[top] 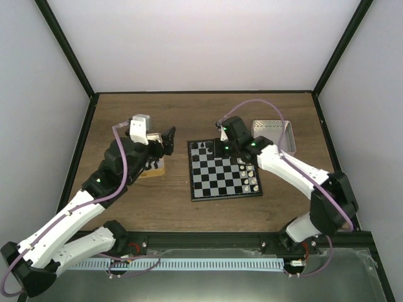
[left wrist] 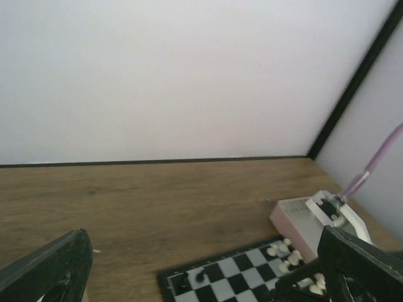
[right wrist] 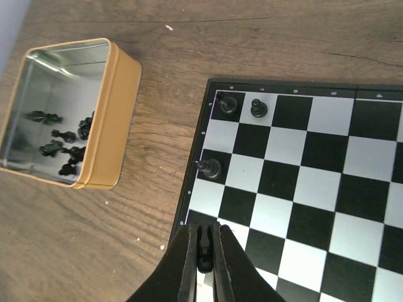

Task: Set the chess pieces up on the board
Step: Place the chess piece on the chessboard, then pick up the chess piece from the storage box.

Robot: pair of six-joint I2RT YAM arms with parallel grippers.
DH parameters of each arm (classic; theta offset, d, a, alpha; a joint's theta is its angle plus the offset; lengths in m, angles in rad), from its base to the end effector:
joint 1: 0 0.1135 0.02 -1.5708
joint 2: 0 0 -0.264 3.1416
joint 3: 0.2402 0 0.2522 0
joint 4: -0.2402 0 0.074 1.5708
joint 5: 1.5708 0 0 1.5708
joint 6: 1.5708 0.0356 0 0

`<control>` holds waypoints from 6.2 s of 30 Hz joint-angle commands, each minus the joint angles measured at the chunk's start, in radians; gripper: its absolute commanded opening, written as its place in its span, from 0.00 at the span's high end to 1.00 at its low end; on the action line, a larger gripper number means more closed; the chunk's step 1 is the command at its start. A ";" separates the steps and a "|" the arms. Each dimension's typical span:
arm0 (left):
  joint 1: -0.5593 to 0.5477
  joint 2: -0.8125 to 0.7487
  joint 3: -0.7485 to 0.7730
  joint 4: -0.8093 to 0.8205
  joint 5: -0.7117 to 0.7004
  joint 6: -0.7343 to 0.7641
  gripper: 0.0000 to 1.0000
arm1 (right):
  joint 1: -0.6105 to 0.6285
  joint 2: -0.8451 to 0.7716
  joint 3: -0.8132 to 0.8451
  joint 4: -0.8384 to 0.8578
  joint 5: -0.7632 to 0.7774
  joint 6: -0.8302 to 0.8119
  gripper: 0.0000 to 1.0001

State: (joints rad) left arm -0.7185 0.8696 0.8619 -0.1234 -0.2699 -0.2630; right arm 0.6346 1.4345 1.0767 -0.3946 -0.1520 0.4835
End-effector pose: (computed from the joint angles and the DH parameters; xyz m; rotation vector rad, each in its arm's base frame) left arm 0.1587 -0.1261 0.3592 0.1879 1.7123 -0.5020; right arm 0.2499 0.1907 0.2708 -0.2633 2.4161 0.7155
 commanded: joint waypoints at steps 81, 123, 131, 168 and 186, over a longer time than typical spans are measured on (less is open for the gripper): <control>0.197 -0.185 -0.077 -0.048 -0.073 0.065 0.00 | 0.146 0.684 0.663 -0.278 0.278 0.014 0.94; 0.310 0.250 0.064 -0.309 0.023 -0.255 0.13 | 0.141 0.312 0.367 -0.108 0.369 0.087 0.68; 0.428 0.459 0.025 -0.294 0.178 -0.320 0.48 | 0.124 0.212 0.218 -0.052 0.336 0.081 0.68; 0.514 0.726 0.048 -0.355 -0.011 -0.319 0.86 | 0.097 0.133 0.089 0.007 0.279 0.076 0.69; 0.342 0.570 0.171 -0.350 0.240 -0.160 0.87 | 0.054 -0.027 -0.007 0.037 0.424 0.186 0.70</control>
State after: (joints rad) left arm -0.3073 1.4471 0.9974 -0.4919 -0.1558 -0.4873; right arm 0.7177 1.4967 1.1149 -0.3763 0.1833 0.6067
